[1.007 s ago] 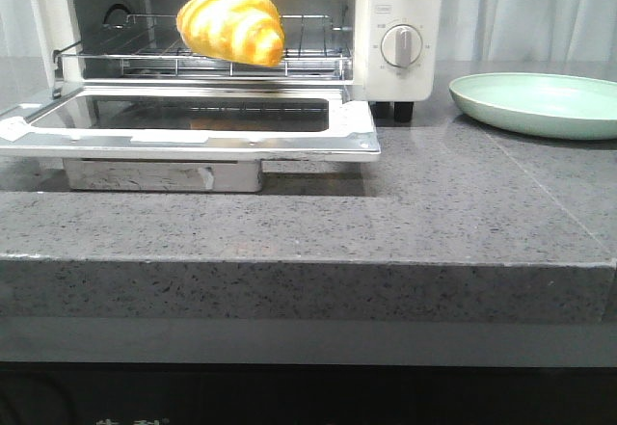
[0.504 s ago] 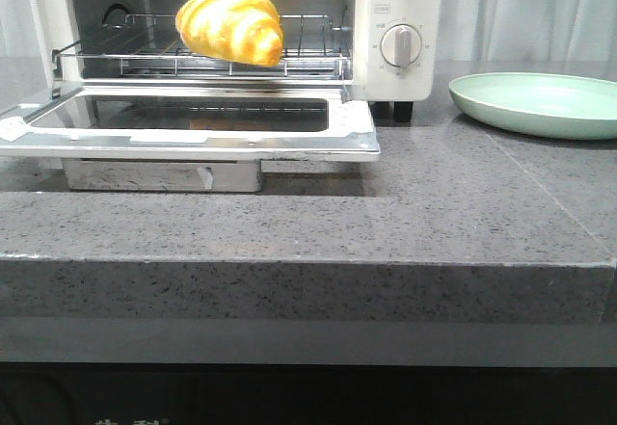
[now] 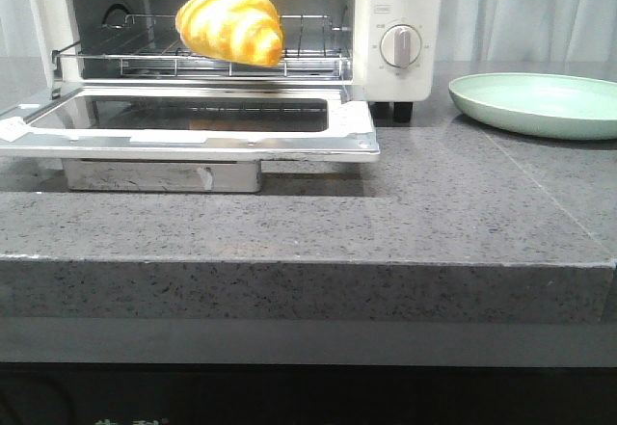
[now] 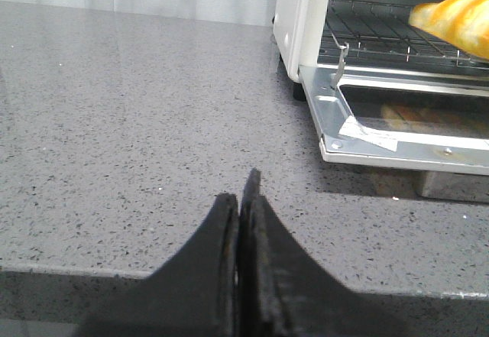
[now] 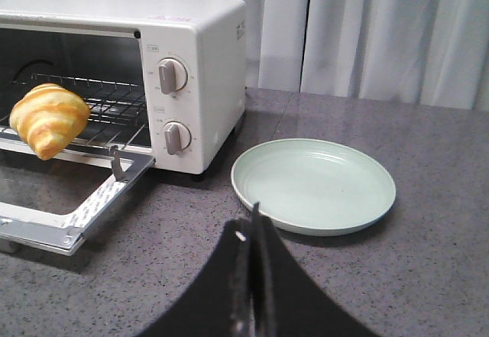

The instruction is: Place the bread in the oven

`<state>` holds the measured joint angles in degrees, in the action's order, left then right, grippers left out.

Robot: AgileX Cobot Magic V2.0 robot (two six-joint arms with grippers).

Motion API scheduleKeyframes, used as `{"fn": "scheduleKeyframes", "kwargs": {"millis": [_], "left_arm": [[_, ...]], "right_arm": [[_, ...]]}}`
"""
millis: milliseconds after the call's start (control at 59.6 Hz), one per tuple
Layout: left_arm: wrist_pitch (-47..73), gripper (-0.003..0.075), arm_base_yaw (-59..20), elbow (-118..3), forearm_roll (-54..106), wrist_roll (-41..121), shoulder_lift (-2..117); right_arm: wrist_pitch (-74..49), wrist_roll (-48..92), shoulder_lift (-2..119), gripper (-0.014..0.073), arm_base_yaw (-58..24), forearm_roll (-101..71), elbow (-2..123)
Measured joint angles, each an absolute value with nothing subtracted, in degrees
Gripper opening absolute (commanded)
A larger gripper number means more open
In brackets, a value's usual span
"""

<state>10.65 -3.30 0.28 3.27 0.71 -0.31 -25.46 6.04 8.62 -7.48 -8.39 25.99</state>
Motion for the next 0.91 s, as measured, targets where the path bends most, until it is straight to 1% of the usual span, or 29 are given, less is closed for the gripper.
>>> {"fn": "scheduleKeyframes", "kwargs": {"millis": [101,201,336,504,621,906], "left_arm": [[10.7,-0.002,-3.3,0.3,3.3,0.7,-0.3],[10.7,-0.002,-3.3,0.3,3.3,0.7,-0.3],[10.7,-0.002,-3.3,0.3,3.3,0.7,-0.3],[10.4,-0.002,-3.3,0.3,3.3,0.7,-0.3],[10.3,-0.002,-3.3,0.3,3.3,0.7,-0.3],[10.3,-0.002,-3.3,0.3,3.3,0.7,-0.3]], "right_arm": [[-20.6,6.0,6.5,-0.0059,-5.9,-7.8,21.9],[-16.0,6.0,2.6,-0.0059,-2.3,-7.8,15.4],[-14.4,6.0,-0.4,-0.0059,1.8,-7.8,7.3],[-12.6,6.0,-0.6,-0.0059,2.5,-7.9,0.2],[-11.1,6.0,-0.6,-0.0059,2.5,-7.9,-1.6],[-10.7,6.0,-0.6,-0.0059,2.5,-7.9,-1.6]]}}
